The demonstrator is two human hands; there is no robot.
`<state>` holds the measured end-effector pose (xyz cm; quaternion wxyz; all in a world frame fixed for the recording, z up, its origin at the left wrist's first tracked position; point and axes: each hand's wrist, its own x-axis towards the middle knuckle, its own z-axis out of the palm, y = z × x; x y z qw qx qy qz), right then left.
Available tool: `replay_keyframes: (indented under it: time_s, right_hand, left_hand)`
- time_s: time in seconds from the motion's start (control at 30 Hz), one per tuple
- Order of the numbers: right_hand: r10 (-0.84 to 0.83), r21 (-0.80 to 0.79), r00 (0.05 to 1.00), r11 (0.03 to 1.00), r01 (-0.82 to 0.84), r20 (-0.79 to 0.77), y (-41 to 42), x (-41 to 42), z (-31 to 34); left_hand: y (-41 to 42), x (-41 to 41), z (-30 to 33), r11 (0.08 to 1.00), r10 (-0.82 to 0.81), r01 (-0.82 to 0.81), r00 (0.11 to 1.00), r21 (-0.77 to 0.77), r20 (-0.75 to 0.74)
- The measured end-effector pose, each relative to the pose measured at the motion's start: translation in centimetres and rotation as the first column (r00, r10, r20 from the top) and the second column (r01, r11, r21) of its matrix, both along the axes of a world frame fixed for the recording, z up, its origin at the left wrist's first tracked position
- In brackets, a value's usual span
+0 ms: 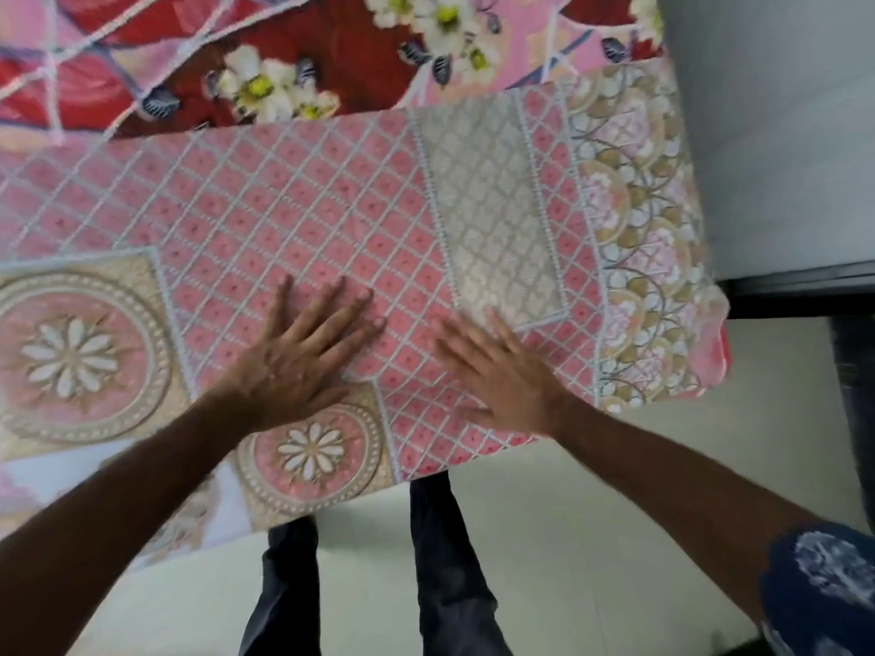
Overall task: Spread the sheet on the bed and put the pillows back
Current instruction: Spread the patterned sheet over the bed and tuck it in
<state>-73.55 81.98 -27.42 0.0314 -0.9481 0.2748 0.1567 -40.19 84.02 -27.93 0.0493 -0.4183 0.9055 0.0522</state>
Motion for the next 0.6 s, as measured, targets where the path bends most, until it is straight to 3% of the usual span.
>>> replay_keyframes:
  time_s: [0.1,0.17,0.27,0.4,0.5,0.53,0.6]
  right_hand:
    - [0.366,0.126,0.930,0.923,-0.365,0.014,2.1,-4.0,-0.1]
    - [0.394,0.119,0.913,0.907,-0.404,0.105,1.0,-6.6,0.4]
    - [0.048,-0.027,0.964,0.999,-0.042,0.261,-4.1,-8.0,1.4]
    - [-0.393,-0.018,0.883,0.912,0.410,0.256,-10.8,-10.9,1.4]
    - [-0.691,0.000,0.687,0.705,0.709,0.224,-12.0,-16.8,0.2]
    - [-0.787,0.036,0.568,0.592,0.805,0.240,-11.6,-18.8,-0.3]
    - [-0.942,0.282,0.206,0.280,0.918,0.263,-10.6,-22.8,-1.0]
  left_hand:
    - [-3.7,-3.1,0.0,0.998,-0.064,0.064,0.998,0.002,0.022]
    - [-6.5,-5.3,-0.2,0.996,-0.084,0.084,0.996,-0.016,0.035]
    - [-10.3,-8.4,-0.2,0.999,-0.011,0.012,0.999,-0.042,0.039]
    - [-14.1,-13.5,-0.8,0.991,0.130,-0.129,0.991,-0.039,0.036]
    - [-16.1,-16.9,-1.0,0.984,0.180,-0.179,0.983,-0.018,0.027]
    - [-16.5,-17.5,-0.9,0.983,0.186,-0.186,0.982,-0.013,0.027]
    - [-17.1,-18.6,-0.8,0.981,0.194,-0.194,0.980,-0.006,0.033]
